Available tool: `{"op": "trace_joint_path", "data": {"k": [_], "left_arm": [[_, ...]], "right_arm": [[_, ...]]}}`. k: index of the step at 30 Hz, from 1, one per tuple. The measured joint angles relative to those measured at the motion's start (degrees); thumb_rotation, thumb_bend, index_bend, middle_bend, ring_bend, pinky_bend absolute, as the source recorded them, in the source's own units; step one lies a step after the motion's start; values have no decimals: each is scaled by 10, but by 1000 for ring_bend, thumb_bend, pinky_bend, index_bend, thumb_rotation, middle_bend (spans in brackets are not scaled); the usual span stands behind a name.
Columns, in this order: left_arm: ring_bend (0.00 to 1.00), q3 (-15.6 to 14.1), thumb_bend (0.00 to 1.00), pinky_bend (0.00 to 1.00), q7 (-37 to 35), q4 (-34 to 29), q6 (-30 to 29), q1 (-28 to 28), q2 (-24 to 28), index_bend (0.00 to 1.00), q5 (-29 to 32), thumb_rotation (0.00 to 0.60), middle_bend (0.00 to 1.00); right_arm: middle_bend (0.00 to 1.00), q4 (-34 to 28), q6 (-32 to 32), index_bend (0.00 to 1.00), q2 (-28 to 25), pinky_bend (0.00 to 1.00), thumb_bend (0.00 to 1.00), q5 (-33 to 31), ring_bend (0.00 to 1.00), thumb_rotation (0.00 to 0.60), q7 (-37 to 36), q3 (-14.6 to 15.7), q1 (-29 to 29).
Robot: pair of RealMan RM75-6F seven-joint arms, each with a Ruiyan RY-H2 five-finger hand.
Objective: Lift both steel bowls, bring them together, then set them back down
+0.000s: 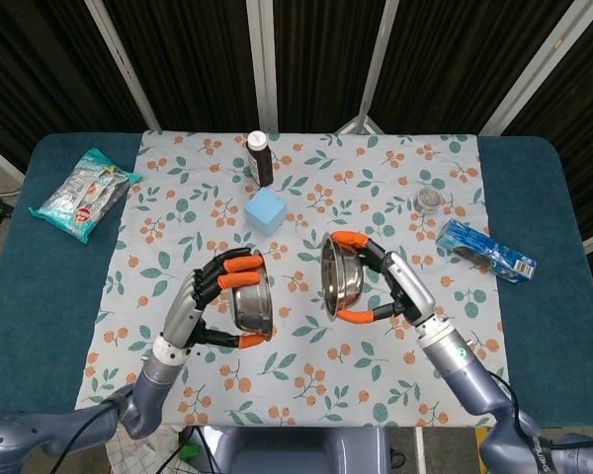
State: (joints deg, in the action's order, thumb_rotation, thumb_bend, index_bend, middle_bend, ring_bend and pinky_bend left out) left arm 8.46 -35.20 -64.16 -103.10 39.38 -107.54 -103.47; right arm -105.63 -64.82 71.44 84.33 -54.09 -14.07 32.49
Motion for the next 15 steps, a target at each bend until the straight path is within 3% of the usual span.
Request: {"op": "trace_joint_path", "data": {"k": [9,15], "left_arm": [[131,-22,5,256,172,-136,93,-29,153,381,37,600,245],[131,-42,0,256,302,-277,182,-46,261,349,96,600,222]], "right_arm": [[295,67,-3,465,-42,465,99,7,434,600,111,22,-16],[295,89,3,467,-79,465,98,30,434,600,228,38,-18]]}}
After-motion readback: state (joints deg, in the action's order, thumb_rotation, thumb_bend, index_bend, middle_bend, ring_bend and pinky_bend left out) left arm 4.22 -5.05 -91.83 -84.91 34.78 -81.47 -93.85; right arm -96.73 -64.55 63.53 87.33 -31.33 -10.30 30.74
